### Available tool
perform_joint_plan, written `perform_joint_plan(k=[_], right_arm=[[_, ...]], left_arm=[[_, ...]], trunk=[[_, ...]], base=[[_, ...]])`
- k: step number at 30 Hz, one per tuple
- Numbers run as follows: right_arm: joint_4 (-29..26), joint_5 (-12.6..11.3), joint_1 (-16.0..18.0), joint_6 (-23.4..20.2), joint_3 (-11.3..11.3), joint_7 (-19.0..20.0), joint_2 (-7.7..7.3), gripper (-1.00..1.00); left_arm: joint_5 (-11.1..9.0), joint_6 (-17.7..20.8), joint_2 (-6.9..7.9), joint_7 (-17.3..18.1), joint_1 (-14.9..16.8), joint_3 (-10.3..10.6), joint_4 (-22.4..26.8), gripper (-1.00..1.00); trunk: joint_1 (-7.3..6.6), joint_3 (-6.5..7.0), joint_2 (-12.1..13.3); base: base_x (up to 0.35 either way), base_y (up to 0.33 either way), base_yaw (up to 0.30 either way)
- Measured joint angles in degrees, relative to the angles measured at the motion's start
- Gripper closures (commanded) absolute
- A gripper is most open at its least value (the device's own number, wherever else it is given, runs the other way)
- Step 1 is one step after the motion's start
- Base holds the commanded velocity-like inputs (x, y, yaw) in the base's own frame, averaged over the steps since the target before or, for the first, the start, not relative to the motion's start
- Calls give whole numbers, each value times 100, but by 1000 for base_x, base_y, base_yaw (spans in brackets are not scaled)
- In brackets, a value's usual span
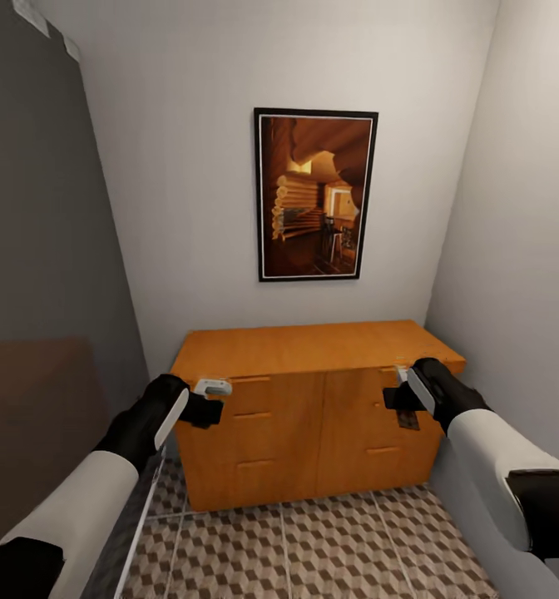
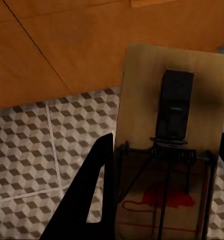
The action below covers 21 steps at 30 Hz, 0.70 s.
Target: Take the four mousetraps from the cabinet in the bathroom and place them on the bathroom floor. Make sure all four end up on the same floor surface, and ensure that at least two of them are either under or directly next to the same bathroom sink.
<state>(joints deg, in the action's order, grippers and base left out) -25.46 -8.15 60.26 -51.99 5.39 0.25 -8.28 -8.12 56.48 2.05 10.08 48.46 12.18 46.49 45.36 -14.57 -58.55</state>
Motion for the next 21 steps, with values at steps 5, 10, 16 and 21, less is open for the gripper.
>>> perform_joint_plan(k=[5, 10, 16, 21], right_arm=[[1093, 16, 0, 676, 5, 26, 23, 100], [2127, 412, -247, 1642, 4, 32, 47, 100], [2591, 786, -1216, 2424, -11, 30, 187, 100], [2610, 823, -2970, 3348, -14, 12, 297, 100]], left_arm=[[1, -900, -8, -8, -1, -14, -1293, 100], [-19, -1875, -12, -16, 0, -22, -2693, 100], [-249, -3169, 15, -22, -49, -27, -4454, 100], [-741, -3735, 197, -47, -673, -37, -4627, 100]], trunk=[[0, -1, 0], [0, -2, 0], [0, -2, -1], [0, 0, -1]], base=[[-305, -126, 0], [-305, -126, 0], [-307, -122, 0], [-311, -108, 0]])
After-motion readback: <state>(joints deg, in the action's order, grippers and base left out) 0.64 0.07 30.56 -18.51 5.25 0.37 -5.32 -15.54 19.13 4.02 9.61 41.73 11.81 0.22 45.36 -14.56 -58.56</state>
